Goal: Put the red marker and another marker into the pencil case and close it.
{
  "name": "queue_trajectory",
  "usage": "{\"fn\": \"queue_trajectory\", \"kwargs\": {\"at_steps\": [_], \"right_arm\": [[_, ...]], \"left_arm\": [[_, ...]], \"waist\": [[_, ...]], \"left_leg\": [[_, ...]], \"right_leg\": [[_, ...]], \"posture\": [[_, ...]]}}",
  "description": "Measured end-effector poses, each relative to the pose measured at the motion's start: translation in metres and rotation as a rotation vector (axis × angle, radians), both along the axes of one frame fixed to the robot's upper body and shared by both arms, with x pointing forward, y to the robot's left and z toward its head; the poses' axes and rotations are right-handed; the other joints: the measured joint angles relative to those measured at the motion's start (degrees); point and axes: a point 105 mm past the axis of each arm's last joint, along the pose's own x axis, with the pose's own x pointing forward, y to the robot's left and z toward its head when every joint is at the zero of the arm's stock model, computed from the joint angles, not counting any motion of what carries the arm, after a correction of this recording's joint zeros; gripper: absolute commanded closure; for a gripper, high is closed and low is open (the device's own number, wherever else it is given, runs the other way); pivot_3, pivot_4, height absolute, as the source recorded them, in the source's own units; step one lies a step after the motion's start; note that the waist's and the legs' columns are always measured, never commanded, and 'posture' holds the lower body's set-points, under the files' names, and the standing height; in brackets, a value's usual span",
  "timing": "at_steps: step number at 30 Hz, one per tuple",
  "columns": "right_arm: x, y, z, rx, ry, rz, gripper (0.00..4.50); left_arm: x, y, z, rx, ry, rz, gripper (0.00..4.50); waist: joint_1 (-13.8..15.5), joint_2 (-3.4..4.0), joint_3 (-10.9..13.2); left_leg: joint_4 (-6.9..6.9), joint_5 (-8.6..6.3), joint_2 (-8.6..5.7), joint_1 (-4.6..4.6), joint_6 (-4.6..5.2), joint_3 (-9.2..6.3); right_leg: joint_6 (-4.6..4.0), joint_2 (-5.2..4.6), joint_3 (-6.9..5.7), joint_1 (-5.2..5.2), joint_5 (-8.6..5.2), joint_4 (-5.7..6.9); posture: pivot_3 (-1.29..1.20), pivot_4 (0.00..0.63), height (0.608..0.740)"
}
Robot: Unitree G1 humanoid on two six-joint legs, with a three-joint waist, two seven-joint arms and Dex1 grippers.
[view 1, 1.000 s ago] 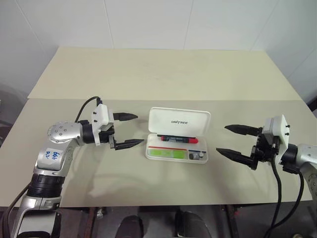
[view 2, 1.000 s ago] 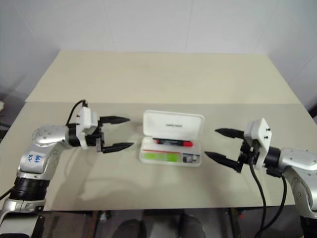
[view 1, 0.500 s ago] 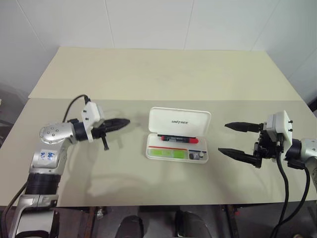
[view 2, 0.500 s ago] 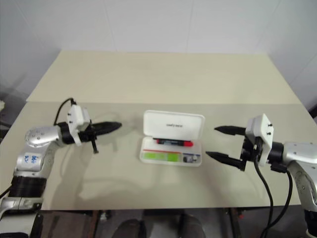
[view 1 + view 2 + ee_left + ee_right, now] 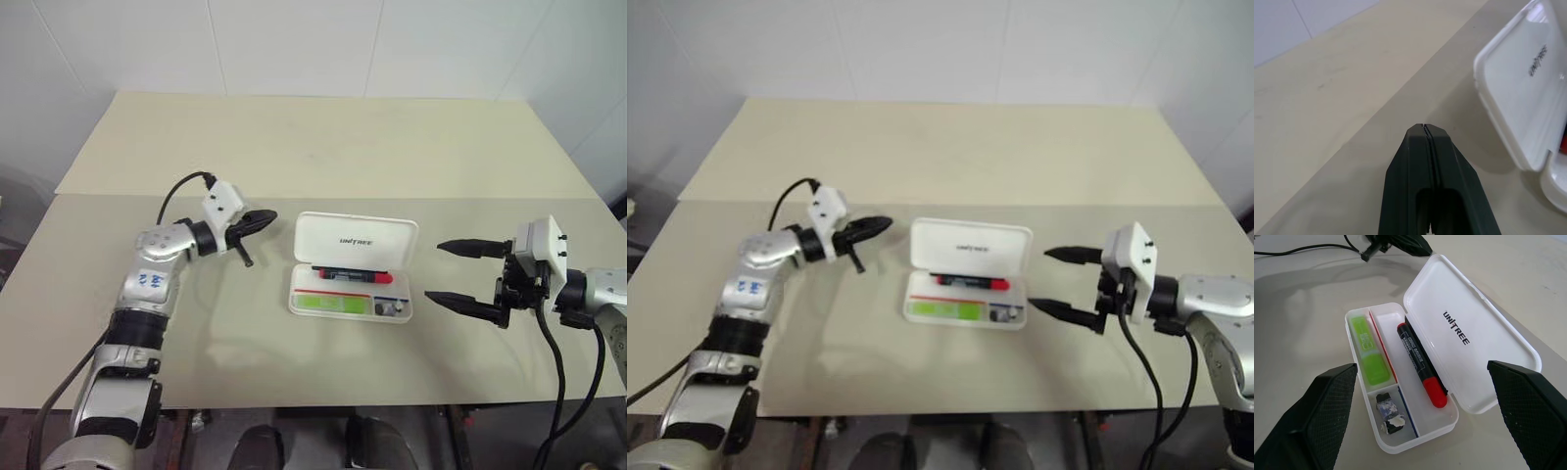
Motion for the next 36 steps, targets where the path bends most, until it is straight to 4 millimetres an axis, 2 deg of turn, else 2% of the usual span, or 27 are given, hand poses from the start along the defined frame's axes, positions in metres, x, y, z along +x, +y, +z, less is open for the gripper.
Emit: {"fn": "queue_trajectory", "kwargs": {"at_steps": [3,8,18,24,33,36], "right_arm": [[0.000,0.002,-0.001,0.002,-0.001,-0.002,0.00],[0.000,0.006,0.000,0.008,-0.011,-0.002,0.00],[0.000,0.011,-0.002,0.024,-0.016,-0.004,0.00],[-0.001,0.013,-0.003,0.041,-0.023,-0.012,0.00],[-0.003,0.015,-0.005,0.046,-0.020,-0.023,0.00],[-0.004,0.015,-0.007,0.050,-0.013,-0.030,0.00]], "left_arm": [[-0.001,-0.016,-0.004,0.003,0.018,-0.042,4.48],[-0.006,-0.031,-0.009,-0.006,0.055,-0.106,4.48],[-0.022,-0.035,0.001,0.007,0.027,-0.245,4.48],[-0.038,-0.033,0.004,0.121,-0.030,-0.376,4.48],[-0.059,-0.058,0.001,0.188,-0.037,-0.543,4.48],[-0.063,-0.064,-0.007,0.224,-0.006,-0.568,4.48]], "waist": [[0.0,0.00,0.0],[0.0,-0.01,0.0],[0.1,-0.01,0.0],[0.1,0.00,0.0],[0.1,0.00,0.0],[0.1,-0.01,0.0]], "left_leg": [[0.00,0.00,0.00,0.00,-0.01,0.00],[0.00,0.00,0.00,0.00,-0.01,-0.01],[0.00,0.00,0.00,-0.01,-0.01,-0.02],[0.01,0.00,0.00,-0.01,-0.01,-0.01],[0.02,0.00,0.00,-0.02,0.00,-0.03],[0.02,0.00,0.00,-0.02,0.00,-0.02]], "right_leg": [[0.00,0.00,0.00,0.00,0.00,0.00],[0.00,0.00,-0.01,0.00,0.00,-0.01],[0.00,-0.01,-0.01,0.00,0.00,0.00],[0.00,-0.01,-0.01,0.00,0.00,0.00],[0.00,-0.01,-0.01,0.00,0.00,-0.01],[0.00,-0.01,-0.01,0.00,0.00,-0.01]], "posture": [[0.00,0.150,0.740],[0.00,0.150,0.740],[0.00,0.150,0.740],[0.00,0.150,0.740],[0.00,0.150,0.740],[0.00,0.150,0.740]]}}
